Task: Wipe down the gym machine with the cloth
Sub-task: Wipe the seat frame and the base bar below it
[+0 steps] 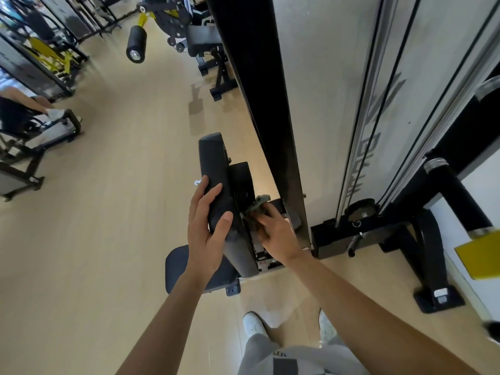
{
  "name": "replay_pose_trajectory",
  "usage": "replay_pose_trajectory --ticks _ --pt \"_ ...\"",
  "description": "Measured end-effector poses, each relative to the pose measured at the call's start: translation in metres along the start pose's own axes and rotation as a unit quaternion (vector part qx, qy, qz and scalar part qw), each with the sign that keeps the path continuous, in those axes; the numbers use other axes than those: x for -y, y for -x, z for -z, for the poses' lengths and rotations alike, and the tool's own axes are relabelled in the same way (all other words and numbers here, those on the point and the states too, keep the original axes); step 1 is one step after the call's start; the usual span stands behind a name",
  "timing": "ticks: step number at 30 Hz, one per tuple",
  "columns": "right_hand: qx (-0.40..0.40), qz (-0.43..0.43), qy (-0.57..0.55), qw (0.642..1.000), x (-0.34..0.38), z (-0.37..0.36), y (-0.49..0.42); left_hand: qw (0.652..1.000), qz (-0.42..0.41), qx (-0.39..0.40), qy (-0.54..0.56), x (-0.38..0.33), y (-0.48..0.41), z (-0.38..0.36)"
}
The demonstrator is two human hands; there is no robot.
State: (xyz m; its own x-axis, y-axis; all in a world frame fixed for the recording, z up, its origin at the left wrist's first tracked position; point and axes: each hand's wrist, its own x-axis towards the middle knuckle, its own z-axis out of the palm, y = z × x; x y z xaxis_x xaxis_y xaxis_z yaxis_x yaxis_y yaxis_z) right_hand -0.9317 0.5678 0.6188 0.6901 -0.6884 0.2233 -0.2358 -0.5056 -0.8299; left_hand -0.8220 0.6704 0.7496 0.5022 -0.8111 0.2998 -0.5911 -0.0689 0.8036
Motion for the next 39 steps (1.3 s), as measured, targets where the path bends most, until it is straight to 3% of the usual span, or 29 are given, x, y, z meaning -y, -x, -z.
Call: replay_pose_trajectory --ticks 2,4,7,10,18,27,35,39 --pt "0.024 -0.043 -0.01 0.999 -0.008 -0.002 0.001 1.0 0.0 -0.001 0.001 0.0 0.0 0.0" --pt "-0.01 -0.117 -0.09 0.989 -0.012 -0.002 0.005 1.0 -0.004 -0.002 0.002 0.0 0.001 0.0" --pt "-0.068 -0.229 -0.189 0.952 -0.013 -0.004 0.01 1.0 -0.007 -0.007 0.002 0.0 0.0 -0.003" --pt "-0.047 -0.29 -0.271 0.917 -0.013 -0.009 0.004 1.0 -0.011 -0.007 0.001 -0.001 -0.001 -0.004" --pt "0.082 -0.265 -0.351 0.894 -0.019 -0.006 -0.017 1.0 -0.012 -0.005 0.002 -0.001 0.0 -0.003" --pt "0.035 -0.219 -0.371 0.902 -0.003 0.013 -0.015 1.0 -0.012 -0.007 0.004 0.002 -0.001 -0.004" --pt "0.129 -0.235 -0.336 0.903 -0.018 0.01 -0.016 1.0 -0.014 0.016 -0.006 0.006 -0.002 0.001" --pt "0.139 -0.245 -0.344 0.896 -0.025 0.01 -0.017 1.0 -0.013 0.015 -0.008 0.006 -0.001 0.001"
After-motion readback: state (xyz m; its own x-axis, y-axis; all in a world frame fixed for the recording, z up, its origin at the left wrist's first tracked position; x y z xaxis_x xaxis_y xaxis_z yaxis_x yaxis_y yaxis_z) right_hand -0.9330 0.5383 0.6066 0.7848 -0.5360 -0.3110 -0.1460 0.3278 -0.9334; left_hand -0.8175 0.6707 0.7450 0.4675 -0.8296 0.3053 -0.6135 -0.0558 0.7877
